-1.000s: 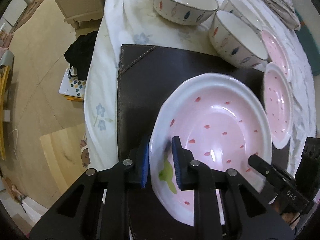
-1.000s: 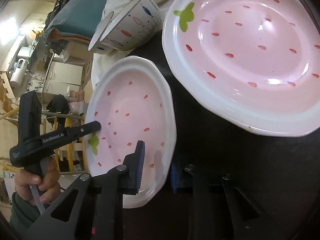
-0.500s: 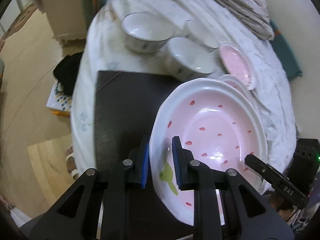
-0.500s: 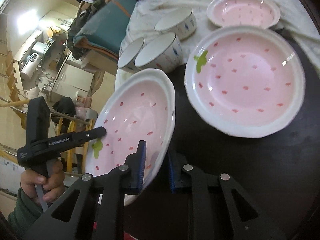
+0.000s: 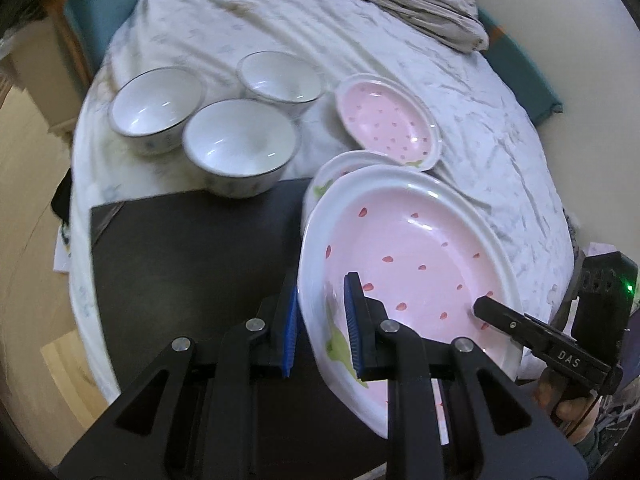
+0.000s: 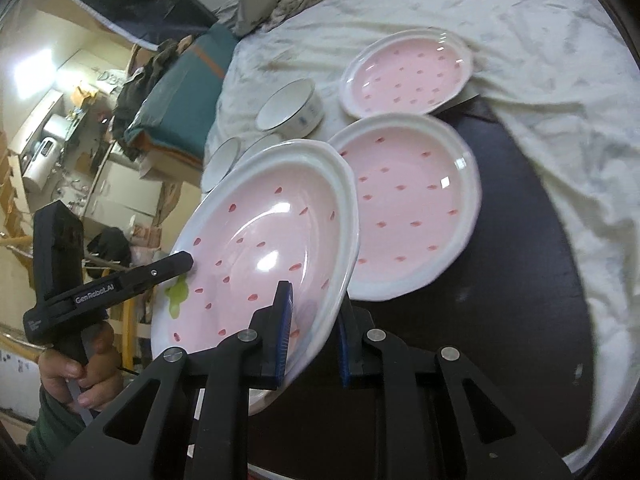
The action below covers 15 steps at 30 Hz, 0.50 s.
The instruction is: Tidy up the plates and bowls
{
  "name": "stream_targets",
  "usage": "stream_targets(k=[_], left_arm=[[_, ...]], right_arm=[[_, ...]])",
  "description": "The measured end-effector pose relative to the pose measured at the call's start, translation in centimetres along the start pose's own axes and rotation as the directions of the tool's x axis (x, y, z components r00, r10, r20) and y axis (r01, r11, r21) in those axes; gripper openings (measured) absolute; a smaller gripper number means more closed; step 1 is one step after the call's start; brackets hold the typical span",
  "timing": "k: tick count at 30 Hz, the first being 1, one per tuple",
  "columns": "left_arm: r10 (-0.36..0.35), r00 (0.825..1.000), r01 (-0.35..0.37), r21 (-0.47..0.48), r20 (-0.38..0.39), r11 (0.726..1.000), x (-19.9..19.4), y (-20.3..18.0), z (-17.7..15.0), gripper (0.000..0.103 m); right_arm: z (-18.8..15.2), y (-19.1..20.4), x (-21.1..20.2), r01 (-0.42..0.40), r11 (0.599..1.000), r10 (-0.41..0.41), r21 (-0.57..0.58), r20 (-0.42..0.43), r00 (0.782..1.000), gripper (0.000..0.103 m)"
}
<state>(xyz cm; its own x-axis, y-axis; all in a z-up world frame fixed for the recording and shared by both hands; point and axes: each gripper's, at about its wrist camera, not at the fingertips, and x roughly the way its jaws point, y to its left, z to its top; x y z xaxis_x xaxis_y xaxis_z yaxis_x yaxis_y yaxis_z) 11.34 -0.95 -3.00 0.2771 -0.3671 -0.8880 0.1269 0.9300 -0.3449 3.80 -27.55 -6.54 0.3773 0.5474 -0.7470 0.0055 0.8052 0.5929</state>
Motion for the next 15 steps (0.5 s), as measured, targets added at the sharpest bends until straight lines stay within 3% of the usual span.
stream_targets(k=[4,15], left_arm=[[0.023,1.000,-0.023,0.038,0.002,0.999,1.5,-1.3,0.9,0.018],[0.068,0.996,-0.067,0.023,-0.059,0.997,6.8,-1.4,2.7,0.018]], right_arm=[[1.0,-1.7,-0.6,0.021,0.999,-0.021,0.030,-0.006,1.000,0.022],[3.0,-5.1,1.5,0.061,0.996,-0.057,0.070,-0.057,0.997,0.022]])
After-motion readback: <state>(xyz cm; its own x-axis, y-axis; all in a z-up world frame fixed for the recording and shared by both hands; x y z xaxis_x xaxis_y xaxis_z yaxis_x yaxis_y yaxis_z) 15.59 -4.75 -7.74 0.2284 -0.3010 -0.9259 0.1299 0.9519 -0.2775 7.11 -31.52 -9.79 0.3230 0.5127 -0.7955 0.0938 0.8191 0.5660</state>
